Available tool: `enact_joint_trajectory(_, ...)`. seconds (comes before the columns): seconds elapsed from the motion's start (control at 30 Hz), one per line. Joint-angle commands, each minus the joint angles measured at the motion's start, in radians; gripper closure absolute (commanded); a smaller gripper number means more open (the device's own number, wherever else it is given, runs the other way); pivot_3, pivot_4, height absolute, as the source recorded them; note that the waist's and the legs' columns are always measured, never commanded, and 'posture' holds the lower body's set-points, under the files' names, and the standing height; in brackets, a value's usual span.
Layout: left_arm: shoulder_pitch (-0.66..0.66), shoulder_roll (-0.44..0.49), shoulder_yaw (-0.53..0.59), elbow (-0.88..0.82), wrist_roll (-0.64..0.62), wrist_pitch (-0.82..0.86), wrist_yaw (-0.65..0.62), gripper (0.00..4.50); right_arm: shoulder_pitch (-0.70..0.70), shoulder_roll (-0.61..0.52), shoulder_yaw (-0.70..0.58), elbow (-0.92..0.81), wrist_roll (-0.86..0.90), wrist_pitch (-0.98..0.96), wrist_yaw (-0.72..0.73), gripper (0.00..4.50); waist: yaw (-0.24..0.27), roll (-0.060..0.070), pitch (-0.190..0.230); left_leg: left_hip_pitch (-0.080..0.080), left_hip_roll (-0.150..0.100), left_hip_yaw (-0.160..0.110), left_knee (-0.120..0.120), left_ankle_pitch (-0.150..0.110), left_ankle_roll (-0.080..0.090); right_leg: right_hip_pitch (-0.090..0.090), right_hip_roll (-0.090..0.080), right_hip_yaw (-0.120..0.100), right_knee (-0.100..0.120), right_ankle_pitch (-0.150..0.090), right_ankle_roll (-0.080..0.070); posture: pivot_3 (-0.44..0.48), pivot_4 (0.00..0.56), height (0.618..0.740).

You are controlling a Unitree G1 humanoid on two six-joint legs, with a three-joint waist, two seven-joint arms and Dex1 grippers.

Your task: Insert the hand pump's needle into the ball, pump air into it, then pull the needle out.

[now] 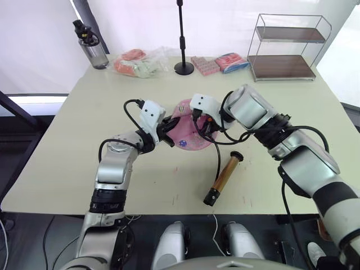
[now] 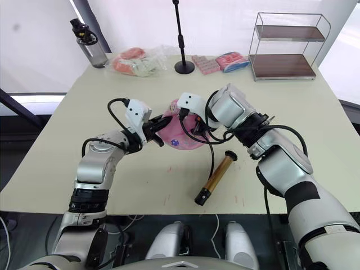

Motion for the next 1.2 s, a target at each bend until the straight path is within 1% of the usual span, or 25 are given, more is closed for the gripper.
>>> enact_joint_trajectory(0.03, 0.034, -0.066, -0.131, -0.011, -0.059, 0.036, -0.066, 4.48, -0.029, 0.08, -0.038, -0.01, 0.003, -0.047, -0.047, 4.2, -0.002, 0.001, -0.003, 0.0, 0.0, 0.0, 0.0, 0.0, 0.0, 0.0, 0.0, 0.0, 0.0, 0.0, 0.0, 0.0, 0.15, 0.736)
enact_joint_trajectory(0.23, 0.04, -0.073, -0.136, -0.016, -0.059, 0.041, -0.07, 4.48, -0.022, 0.127, -0.064, 0.032, -0.01, -0.032, -0.072, 4.2, -0.012, 0.001, -0.012, 0.001, 0.0, -0.001, -0.002, 0.0, -0.001, 0.0, -0.001, -0.001, 0.0, 0.0, -0.002, 0.0, 0.15, 0.736)
enact_joint_trajectory(0.33, 0.04, -0.076, -0.134, -0.015, -0.058, 0.043, -0.07, 4.48, -0.022, 0.16, -0.075, 0.049, -0.014, -0.023, -0.088, 4.2, -0.02, 0.001, -0.017, 0.001, -0.001, -0.002, -0.005, 0.001, -0.003, 0.0, -0.005, -0.005, 0.0, -0.001, -0.003, 0.0, 0.15, 0.736)
enact_joint_trajectory(0.4, 0.042, -0.079, -0.134, -0.017, -0.059, 0.047, -0.07, 4.48, -0.022, 0.178, -0.081, 0.056, -0.018, -0.02, -0.097, 4.2, -0.022, -0.001, -0.02, 0.004, -0.001, -0.001, -0.01, 0.002, -0.004, 0.0, -0.016, -0.018, 0.0, 0.001, -0.006, 0.0, 0.15, 0.736)
enact_joint_trajectory(0.47, 0.045, -0.082, -0.134, -0.02, -0.058, 0.049, -0.07, 4.48, -0.023, 0.194, -0.087, 0.061, -0.023, -0.018, -0.104, 4.2, -0.023, -0.001, -0.02, 0.008, -0.001, 0.0, -0.016, 0.004, -0.007, 0.001, -0.023, -0.029, -0.001, 0.002, -0.01, 0.0, 0.15, 0.736)
enact_joint_trajectory(0.53, 0.049, -0.085, -0.134, -0.023, -0.058, 0.05, -0.07, 4.48, -0.023, 0.207, -0.089, 0.067, -0.027, -0.017, -0.112, 4.2, -0.024, -0.001, -0.02, 0.014, -0.001, 0.0, -0.019, 0.004, -0.008, 0.004, -0.027, -0.038, -0.001, 0.0, -0.015, 0.0, 0.15, 0.736)
enact_joint_trajectory(0.57, 0.049, -0.086, -0.134, -0.024, -0.058, 0.051, -0.07, 4.48, -0.023, 0.212, -0.091, 0.07, -0.029, -0.016, -0.114, 4.2, -0.025, -0.001, -0.02, 0.017, -0.001, 0.0, -0.021, 0.002, -0.011, 0.006, -0.032, -0.043, -0.001, -0.002, -0.019, 0.0, 0.15, 0.736)
enact_joint_trajectory(0.7, 0.056, -0.088, -0.135, -0.026, -0.058, 0.051, -0.07, 4.48, -0.014, 0.221, -0.078, 0.075, -0.049, -0.04, -0.127, 4.2, -0.025, -0.001, -0.022, 0.02, 0.0, -0.002, -0.028, 0.004, -0.016, 0.006, -0.04, -0.056, -0.001, -0.001, -0.025, 0.0, 0.15, 0.736)
enact_joint_trajectory(0.83, 0.069, -0.09, -0.138, -0.03, -0.059, 0.049, -0.068, 4.48, 0.0, 0.234, -0.072, 0.071, -0.063, -0.048, -0.134, 4.2, -0.026, -0.001, -0.025, 0.022, 0.0, -0.002, -0.031, 0.005, -0.017, 0.006, -0.041, -0.057, -0.001, -0.001, -0.027, 0.0, 0.15, 0.736)
enact_joint_trajectory(1.0, 0.073, -0.092, -0.139, -0.025, -0.058, 0.045, -0.069, 4.48, 0.002, 0.264, -0.104, 0.09, -0.057, -0.032, -0.149, 4.2, -0.029, 0.002, -0.03, 0.023, 0.0, -0.003, -0.033, 0.005, -0.018, 0.006, -0.041, -0.058, -0.002, -0.001, -0.027, 0.0, 0.15, 0.736)
enact_joint_trajectory(1.13, 0.075, -0.094, -0.138, -0.017, -0.057, 0.039, -0.07, 4.48, -0.001, 0.29, -0.147, 0.111, -0.04, -0.002, -0.17, 4.2, -0.038, 0.004, -0.032, 0.023, 0.0, -0.003, -0.035, 0.005, -0.019, 0.006, -0.042, -0.058, -0.002, -0.002, -0.029, 0.0, 0.15, 0.736)
enact_joint_trajectory(1.2, 0.076, -0.093, -0.137, -0.01, -0.056, 0.035, -0.072, 4.48, -0.007, 0.313, -0.202, 0.134, -0.019, 0.028, -0.194, 4.2, -0.042, 0.005, -0.033, 0.024, 0.0, -0.003, -0.036, 0.006, -0.019, 0.006, -0.042, -0.058, -0.003, -0.002, -0.029, 0.0, 0.15, 0.736)
